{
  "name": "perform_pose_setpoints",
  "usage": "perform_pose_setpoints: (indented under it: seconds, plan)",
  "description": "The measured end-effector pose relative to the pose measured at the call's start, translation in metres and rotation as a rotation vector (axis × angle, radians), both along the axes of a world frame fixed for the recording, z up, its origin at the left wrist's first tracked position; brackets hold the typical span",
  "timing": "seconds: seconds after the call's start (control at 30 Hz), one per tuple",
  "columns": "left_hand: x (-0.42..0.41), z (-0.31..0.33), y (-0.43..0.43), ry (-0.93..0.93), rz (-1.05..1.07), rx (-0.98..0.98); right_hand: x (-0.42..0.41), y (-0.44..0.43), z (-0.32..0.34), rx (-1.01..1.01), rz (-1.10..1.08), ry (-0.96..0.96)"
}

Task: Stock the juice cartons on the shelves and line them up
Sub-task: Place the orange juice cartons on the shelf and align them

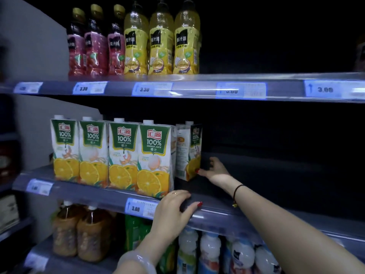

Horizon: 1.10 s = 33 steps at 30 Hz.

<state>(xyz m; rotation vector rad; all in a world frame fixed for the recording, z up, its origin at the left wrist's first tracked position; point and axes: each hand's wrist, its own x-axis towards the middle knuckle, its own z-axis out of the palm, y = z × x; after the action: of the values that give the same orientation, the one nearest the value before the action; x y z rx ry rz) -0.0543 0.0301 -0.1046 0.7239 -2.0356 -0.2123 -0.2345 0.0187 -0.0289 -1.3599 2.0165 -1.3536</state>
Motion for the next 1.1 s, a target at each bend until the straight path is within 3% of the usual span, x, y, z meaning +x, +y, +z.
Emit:
perform_pose_setpoints:
  seconds: [0.67,0.77,1.0,1.1]
  plan:
    - [0.0,0.003,0.002,0.017,-0.071,0.093,0.002,-0.06,-0.004,-0.089,0.093,-0.171]
    - [-0.001,0.003,0.002,0.021,-0.075,0.103,-0.002,-0.059,-0.004,-0.06,0.047,-0.114]
    - [-0.001,0.0,0.0,0.039,-0.073,0.088,0.005,-0.04,-0.003,0.041,-0.275,0.244]
    - [-0.001,0.0,-0.001,0.049,-0.074,0.08,0.002,-0.036,0.002,0.044,-0.255,0.134]
